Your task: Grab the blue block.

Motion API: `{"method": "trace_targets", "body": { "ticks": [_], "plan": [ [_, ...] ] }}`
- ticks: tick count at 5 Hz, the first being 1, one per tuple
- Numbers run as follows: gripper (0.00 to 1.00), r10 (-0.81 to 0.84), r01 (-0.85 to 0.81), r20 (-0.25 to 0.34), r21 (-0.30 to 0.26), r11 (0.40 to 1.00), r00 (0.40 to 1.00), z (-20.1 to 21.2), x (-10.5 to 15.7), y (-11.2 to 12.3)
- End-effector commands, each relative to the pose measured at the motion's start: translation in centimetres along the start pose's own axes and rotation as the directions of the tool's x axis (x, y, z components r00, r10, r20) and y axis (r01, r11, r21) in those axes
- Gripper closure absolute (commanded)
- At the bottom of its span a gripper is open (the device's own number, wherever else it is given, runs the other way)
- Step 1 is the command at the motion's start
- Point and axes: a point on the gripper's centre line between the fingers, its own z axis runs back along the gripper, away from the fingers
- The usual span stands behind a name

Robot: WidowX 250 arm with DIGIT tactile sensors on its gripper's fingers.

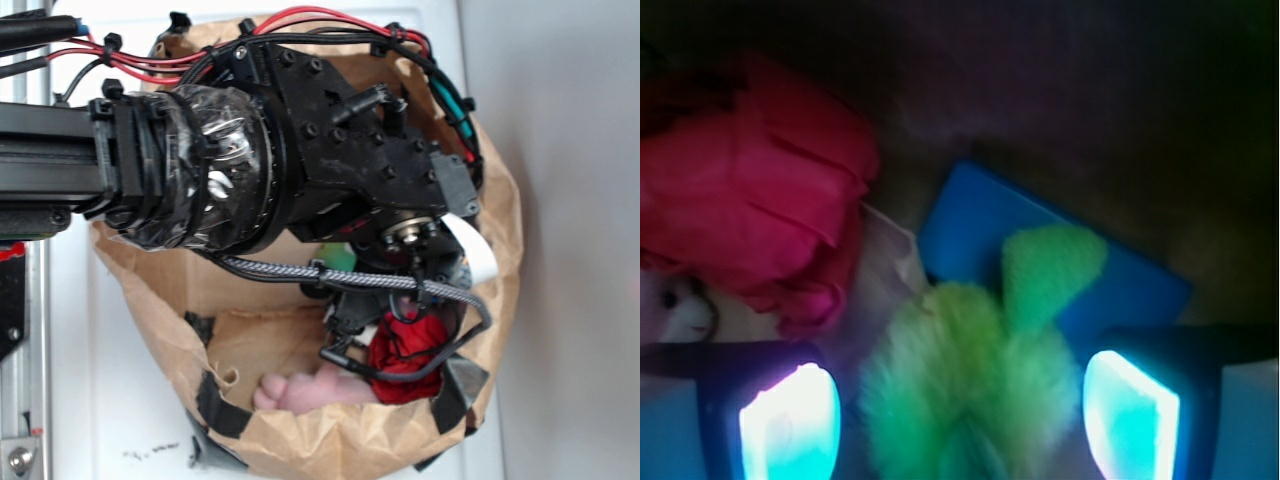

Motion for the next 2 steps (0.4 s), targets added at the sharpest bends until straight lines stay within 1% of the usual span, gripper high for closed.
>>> {"method": "trace_targets", "body": {
  "ticks": [1, 2],
  "plan": [
    [0.00, -0.029, 0.027, 0.119, 0.020, 0.999, 0.992, 2.24, 3.59, 1.02],
    [0.00, -0.066, 0.050, 0.213, 0.081, 0.996, 0.975, 2.12, 4.24, 1.42]
  ]
}}
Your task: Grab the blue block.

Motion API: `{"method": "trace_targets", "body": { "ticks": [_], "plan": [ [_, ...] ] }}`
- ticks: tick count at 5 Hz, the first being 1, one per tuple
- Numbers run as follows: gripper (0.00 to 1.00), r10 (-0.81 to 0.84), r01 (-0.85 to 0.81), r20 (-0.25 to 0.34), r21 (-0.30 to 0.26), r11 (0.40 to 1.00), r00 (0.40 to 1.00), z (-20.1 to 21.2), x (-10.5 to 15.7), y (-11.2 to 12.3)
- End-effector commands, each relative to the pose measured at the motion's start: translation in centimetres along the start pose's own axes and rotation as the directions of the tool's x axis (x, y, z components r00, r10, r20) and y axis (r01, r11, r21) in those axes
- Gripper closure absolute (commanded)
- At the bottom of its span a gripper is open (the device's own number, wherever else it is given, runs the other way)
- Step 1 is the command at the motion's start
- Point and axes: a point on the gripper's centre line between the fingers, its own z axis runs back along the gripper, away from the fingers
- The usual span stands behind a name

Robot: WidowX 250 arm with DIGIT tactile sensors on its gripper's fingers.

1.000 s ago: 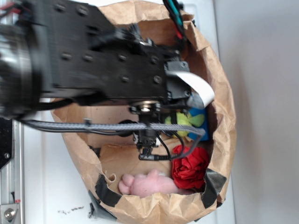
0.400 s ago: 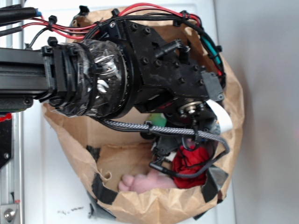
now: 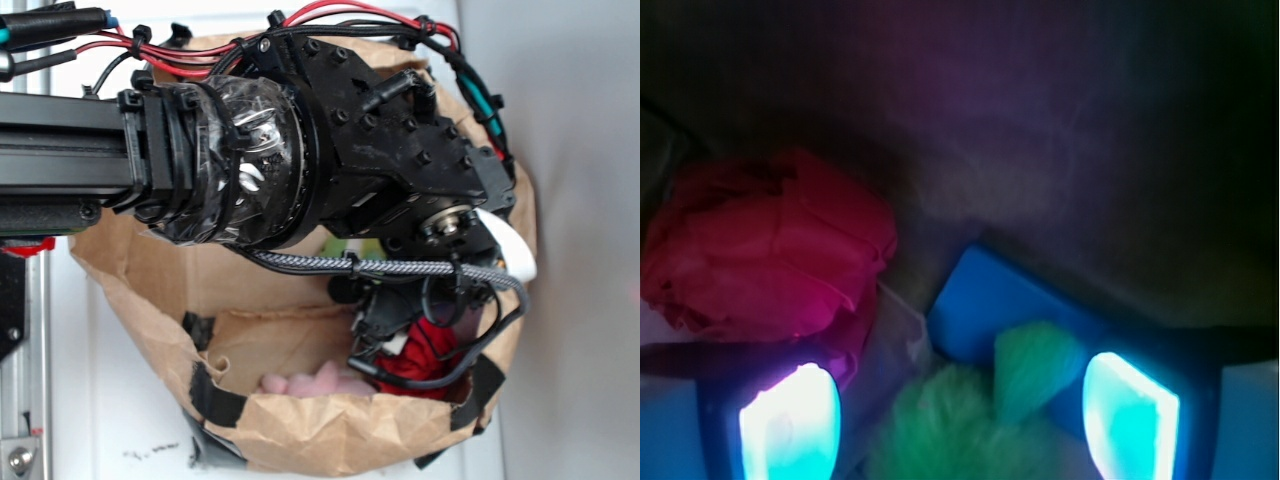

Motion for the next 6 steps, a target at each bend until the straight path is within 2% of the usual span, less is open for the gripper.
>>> {"method": "trace_targets", "body": {
  "ticks": [1, 2, 3, 4, 5, 6],
  "plan": [
    [0.00, -0.080, 0.053, 0.195, 0.139, 0.989, 0.978, 1.2, 2.9, 1.7],
    [0.00, -0.160, 0.123, 0.205, 0.181, 0.976, 0.966, -0.3, 2.5, 1.7],
    [0.00, -0.337, 0.302, 0.139, 0.224, 0.927, 0.931, -2.9, 0.3, 1.5],
    [0.00, -0.410, 0.395, 0.060, 0.177, 0.901, 0.910, -2.8, -3.0, 0.2],
    [0.00, -0.445, 0.432, 0.060, 0.158, 0.888, 0.893, -2.0, -4.5, -0.3],
    [0.00, -0.443, 0.430, 0.053, 0.167, 0.887, 0.895, -2.3, -4.6, 0.0]
  ]
}}
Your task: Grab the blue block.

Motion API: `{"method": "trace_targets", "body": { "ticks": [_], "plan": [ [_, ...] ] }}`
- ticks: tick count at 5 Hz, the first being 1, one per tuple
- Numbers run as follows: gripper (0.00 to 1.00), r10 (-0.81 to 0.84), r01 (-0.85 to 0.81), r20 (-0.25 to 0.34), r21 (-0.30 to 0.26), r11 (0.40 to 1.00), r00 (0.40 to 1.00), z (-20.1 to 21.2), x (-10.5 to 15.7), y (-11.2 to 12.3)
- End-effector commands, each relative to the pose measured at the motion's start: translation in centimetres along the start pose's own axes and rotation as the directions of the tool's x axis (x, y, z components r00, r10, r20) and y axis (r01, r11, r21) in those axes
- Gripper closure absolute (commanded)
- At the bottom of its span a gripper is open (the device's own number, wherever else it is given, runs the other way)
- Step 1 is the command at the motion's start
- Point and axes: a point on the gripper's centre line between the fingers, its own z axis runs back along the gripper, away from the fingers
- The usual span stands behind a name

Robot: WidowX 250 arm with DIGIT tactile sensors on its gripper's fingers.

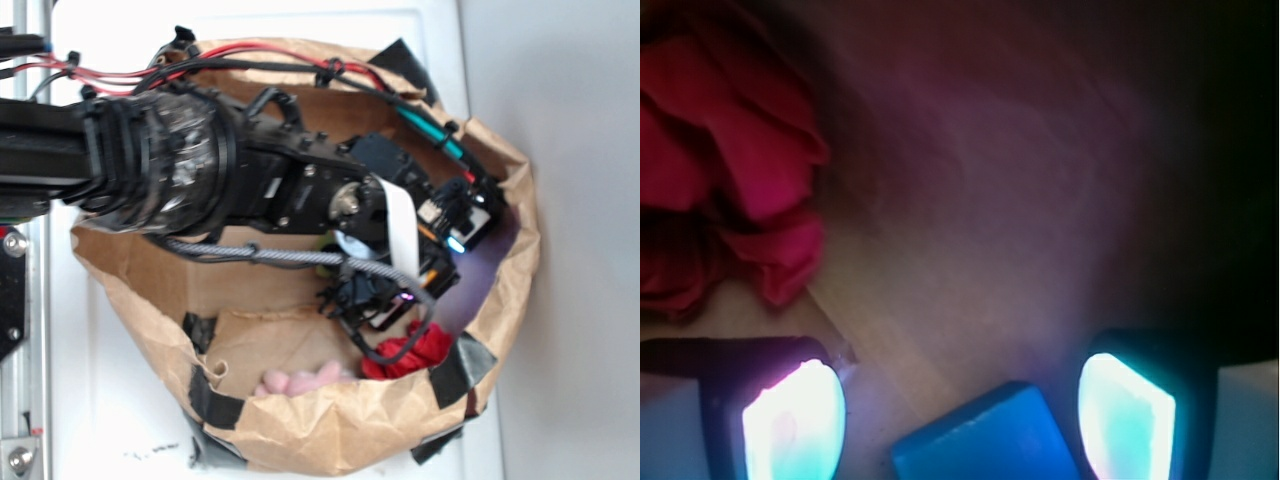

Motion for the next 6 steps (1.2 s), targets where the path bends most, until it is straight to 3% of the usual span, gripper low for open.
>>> {"method": "trace_targets", "body": {
  "ticks": [1, 3, 4, 5, 6],
  "plan": [
    [0.00, -0.035, 0.035, -0.007, 0.032, 0.999, 0.999, 0.9, 0.2, 0.9],
    [0.00, 0.001, -0.001, -0.037, 0.011, 1.000, 0.999, 1.1, -0.2, 3.2],
    [0.00, -0.015, 0.007, -0.062, -0.131, 0.991, 0.998, 2.0, -1.0, 5.1],
    [0.00, -0.024, 0.014, -0.042, -0.221, 0.975, 0.999, 3.5, -0.7, 6.7],
    [0.00, -0.028, 0.020, -0.032, -0.238, 0.971, 0.999, 4.4, -0.5, 7.8]
  ]
}}
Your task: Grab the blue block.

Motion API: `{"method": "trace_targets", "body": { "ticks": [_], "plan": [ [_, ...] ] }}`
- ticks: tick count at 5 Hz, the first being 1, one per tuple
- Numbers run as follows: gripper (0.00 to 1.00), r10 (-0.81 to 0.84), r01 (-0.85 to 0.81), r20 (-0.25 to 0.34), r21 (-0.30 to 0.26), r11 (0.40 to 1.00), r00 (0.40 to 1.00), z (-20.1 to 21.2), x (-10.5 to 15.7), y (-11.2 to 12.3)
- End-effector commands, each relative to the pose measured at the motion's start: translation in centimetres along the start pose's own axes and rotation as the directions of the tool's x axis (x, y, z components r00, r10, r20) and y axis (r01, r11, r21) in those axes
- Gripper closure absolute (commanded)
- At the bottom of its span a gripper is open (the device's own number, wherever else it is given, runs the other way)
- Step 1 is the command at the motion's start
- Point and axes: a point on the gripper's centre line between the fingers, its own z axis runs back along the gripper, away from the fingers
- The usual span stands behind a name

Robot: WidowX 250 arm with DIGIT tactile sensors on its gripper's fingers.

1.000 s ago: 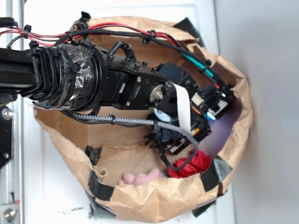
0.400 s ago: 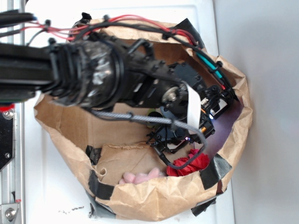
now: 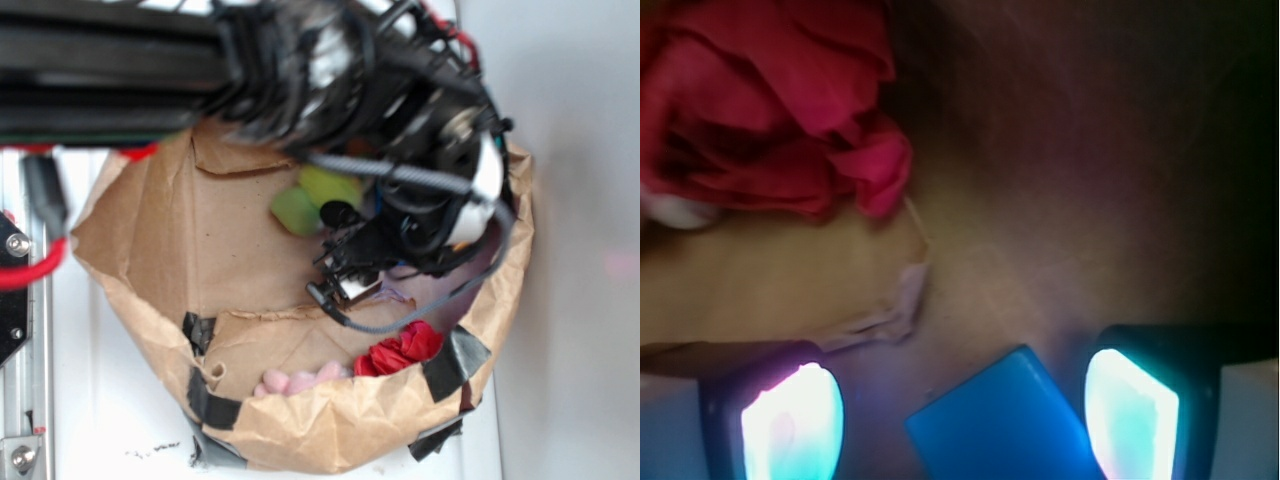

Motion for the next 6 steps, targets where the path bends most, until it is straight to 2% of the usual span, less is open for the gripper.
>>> {"method": "trace_targets", "body": {
  "ticks": [1, 2, 3, 4, 6],
  "plan": [
    [0.00, -0.010, 0.007, 0.028, 0.110, 0.994, 1.000, 3.9, 0.1, 2.8],
    [0.00, -0.058, 0.052, 0.022, 0.212, 0.976, 0.998, 3.7, 0.2, 2.0],
    [0.00, -0.069, 0.066, 0.000, 0.275, 0.959, 0.998, 3.5, 0.3, 2.2],
    [0.00, -0.066, 0.071, -0.028, 0.284, 0.956, 0.997, 3.8, 0.4, 2.6],
    [0.00, -0.048, 0.079, -0.093, 0.374, 0.924, 0.995, 1.4, 0.4, 3.5]
  ]
}}
